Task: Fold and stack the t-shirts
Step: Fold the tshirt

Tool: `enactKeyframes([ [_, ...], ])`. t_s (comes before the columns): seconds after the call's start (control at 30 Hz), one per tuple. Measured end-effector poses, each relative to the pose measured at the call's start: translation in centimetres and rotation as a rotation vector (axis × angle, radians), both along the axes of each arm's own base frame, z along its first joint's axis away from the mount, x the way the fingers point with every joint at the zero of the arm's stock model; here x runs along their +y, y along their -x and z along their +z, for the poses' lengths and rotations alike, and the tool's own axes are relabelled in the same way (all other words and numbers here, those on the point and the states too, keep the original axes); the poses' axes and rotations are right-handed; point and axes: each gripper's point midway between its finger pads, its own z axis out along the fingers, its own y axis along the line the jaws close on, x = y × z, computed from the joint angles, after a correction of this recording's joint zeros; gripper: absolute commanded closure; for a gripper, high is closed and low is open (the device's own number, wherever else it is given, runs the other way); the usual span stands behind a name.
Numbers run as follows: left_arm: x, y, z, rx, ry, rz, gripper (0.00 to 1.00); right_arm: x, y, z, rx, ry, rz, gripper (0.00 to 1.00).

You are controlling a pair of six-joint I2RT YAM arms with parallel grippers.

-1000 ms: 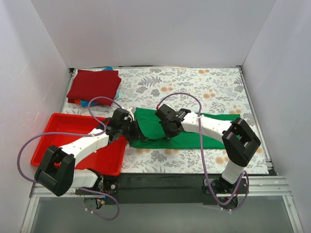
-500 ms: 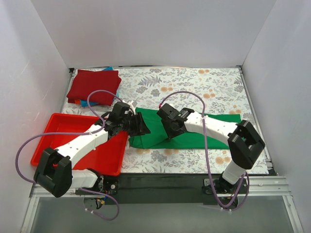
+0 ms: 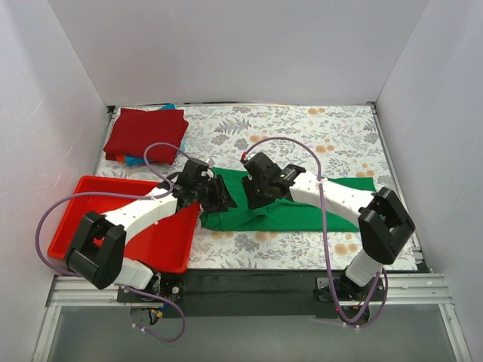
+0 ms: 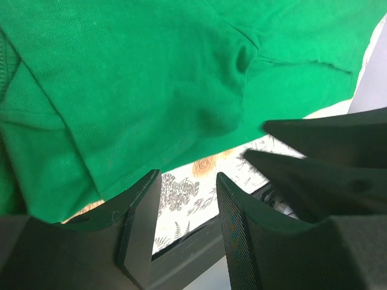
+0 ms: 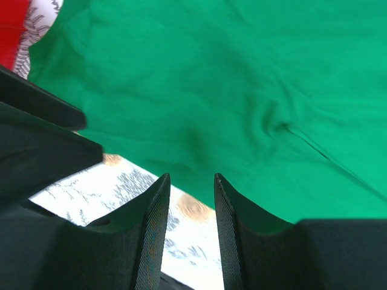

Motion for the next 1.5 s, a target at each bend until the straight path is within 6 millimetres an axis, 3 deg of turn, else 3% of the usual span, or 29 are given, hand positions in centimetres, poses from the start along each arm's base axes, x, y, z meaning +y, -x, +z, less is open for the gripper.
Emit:
enactKeyframes([
  [0.17, -0.2, -0.1, -1.6, 0.036, 0.0, 0.022, 0.59, 0.7, 0.4, -3.3, 0.061, 0.006, 0.026, 0.6],
  [0.4, 0.2, 0.8, -3.8, 0.09, -0.032, 0.027, 0.59, -2.1, 1.2, -7.4, 0.146, 0.073, -0.006, 0.6],
  [0.57, 0.4, 0.9, -4.2, 0.098, -0.042, 0.037, 0.59, -3.4, 1.0, -6.8, 0.136, 0.064, -0.036, 0.6],
  [0.73, 0.5, 0.6, -5.4, 0.105, -0.08, 0.042, 0.59, -5.0, -0.5, -4.1, 0.077, 0.035, -0.08, 0.58],
  [0.83, 0.5, 0.2, -6.5, 0.131, -0.11, 0.047, 0.59, -7.2, -2.7, -2.4, 0.028, 0.008, -0.149, 0.58],
  [0.93, 0.0, -0.7, -6.5, 0.134, -0.117, 0.04, 0.59, -10.7, -5.3, -1.8, 0.0, 0.01, -0.246, 0.58],
  [1.07, -0.7, -2.1, -6.5, 0.127, -0.127, 0.029, 0.59, -16.1, -7.9, -2.5, -0.006, 0.059, -0.377, 0.58],
  [1.2, -1.5, -3.4, -6.5, 0.117, -0.131, 0.014, 0.59, -19.6, -9.0, -4.3, 0.033, 0.096, -0.449, 0.58],
  [1.37, -2.2, -5.2, -6.5, 0.11, -0.151, -0.013, 0.59, -22.1, -9.0, -6.9, 0.107, 0.132, -0.499, 0.58],
  [1.5, -2.2, -7.1, -6.6, 0.107, -0.169, -0.032, 0.59, -22.5, -8.7, -7.9, 0.129, 0.143, -0.498, 0.59],
])
